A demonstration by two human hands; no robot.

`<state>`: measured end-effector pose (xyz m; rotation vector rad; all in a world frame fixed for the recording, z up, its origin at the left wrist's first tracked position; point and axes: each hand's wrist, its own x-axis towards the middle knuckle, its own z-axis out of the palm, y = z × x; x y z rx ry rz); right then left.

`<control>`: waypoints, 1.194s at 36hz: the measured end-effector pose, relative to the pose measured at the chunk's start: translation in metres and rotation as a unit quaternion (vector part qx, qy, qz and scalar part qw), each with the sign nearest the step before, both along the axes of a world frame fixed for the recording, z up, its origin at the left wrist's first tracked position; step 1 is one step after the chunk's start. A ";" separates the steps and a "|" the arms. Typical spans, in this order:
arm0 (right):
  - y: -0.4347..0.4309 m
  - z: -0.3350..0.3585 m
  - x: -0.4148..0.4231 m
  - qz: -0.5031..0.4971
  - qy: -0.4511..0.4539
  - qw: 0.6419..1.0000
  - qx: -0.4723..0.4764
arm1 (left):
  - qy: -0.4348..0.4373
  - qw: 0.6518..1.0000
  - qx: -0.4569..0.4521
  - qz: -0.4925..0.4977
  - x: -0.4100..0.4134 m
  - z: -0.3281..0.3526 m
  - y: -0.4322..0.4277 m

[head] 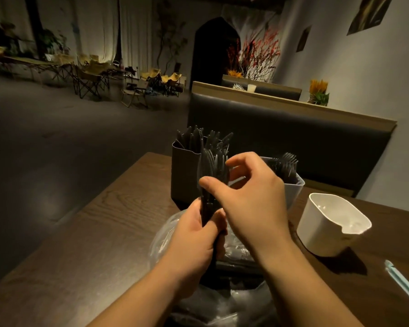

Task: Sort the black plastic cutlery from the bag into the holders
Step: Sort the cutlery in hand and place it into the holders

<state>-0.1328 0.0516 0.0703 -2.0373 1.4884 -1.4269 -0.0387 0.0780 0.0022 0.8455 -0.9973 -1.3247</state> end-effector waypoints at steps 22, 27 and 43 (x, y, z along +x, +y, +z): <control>-0.020 0.001 -0.024 0.273 -0.517 0.758 0.289 | 0.064 0.997 -0.023 -0.047 0.007 0.001 -0.002; -0.021 -0.004 -0.025 0.283 -0.526 0.749 0.288 | 0.060 0.997 -0.013 -0.043 0.007 0.003 0.000; -0.019 -0.010 -0.019 0.179 -0.312 0.925 0.125 | 0.028 0.999 0.007 -0.026 0.005 0.008 0.004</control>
